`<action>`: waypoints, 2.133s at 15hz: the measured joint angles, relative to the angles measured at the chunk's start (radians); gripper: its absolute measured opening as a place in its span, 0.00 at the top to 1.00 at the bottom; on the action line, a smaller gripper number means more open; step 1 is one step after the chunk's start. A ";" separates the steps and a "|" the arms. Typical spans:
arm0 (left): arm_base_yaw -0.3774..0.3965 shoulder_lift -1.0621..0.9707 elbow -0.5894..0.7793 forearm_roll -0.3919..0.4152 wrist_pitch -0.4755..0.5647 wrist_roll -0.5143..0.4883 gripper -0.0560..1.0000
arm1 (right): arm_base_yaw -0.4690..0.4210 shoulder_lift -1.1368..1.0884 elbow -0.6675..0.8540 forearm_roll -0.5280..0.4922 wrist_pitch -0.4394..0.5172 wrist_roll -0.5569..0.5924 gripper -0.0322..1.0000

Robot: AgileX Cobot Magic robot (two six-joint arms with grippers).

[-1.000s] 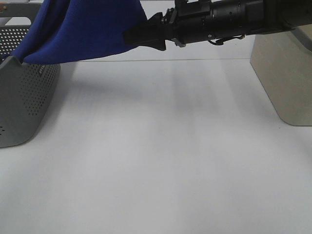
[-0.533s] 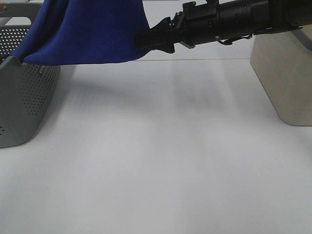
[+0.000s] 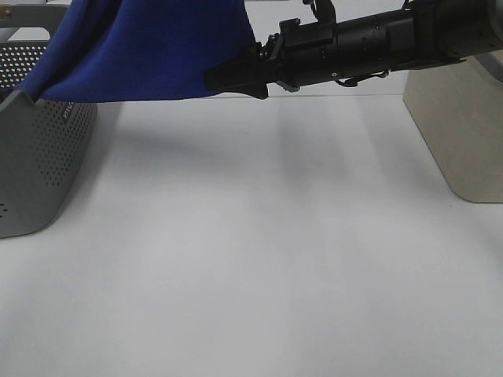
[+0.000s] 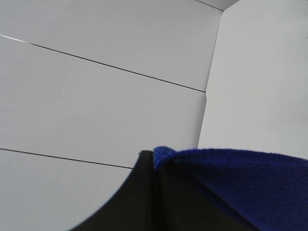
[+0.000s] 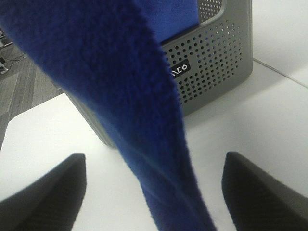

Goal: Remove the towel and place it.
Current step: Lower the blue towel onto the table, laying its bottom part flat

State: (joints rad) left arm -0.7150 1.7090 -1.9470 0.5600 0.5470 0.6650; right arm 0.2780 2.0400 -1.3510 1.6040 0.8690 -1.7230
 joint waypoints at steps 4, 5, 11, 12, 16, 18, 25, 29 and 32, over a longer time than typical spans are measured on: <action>0.000 0.008 0.000 -0.014 -0.005 0.000 0.95 | -0.001 0.000 0.000 0.001 0.023 0.003 0.81; 0.000 0.010 0.000 -0.015 -0.004 0.000 0.95 | -0.001 0.000 0.000 -0.006 0.026 0.009 0.94; 0.000 0.010 0.000 -0.071 0.004 0.000 0.95 | -0.002 -0.004 0.000 -0.119 0.042 0.197 0.95; 0.000 0.011 0.000 -0.094 0.006 0.000 0.95 | -0.002 -0.019 -0.001 -0.226 0.029 0.293 0.95; 0.000 0.019 0.000 -0.118 0.008 -0.004 0.95 | -0.002 -0.114 -0.143 -0.733 0.063 0.836 0.95; 0.000 0.019 0.000 -0.118 0.002 -0.004 0.95 | -0.002 -0.150 -0.293 -1.028 0.170 1.153 0.95; 0.043 0.019 0.000 -0.145 -0.266 -0.124 0.95 | -0.002 -0.157 -0.820 -1.676 0.346 1.506 0.95; 0.136 0.019 0.000 -0.201 -0.350 -0.314 0.95 | -0.002 -0.158 -0.916 -1.834 0.275 1.600 0.95; 0.198 0.019 0.000 -0.276 -0.377 -0.449 0.95 | -0.002 -0.158 -0.927 -1.833 0.097 1.654 0.95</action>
State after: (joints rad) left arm -0.5170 1.7280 -1.9470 0.2840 0.1700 0.2160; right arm 0.2760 1.8820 -2.2780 -0.2290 0.9660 -0.0690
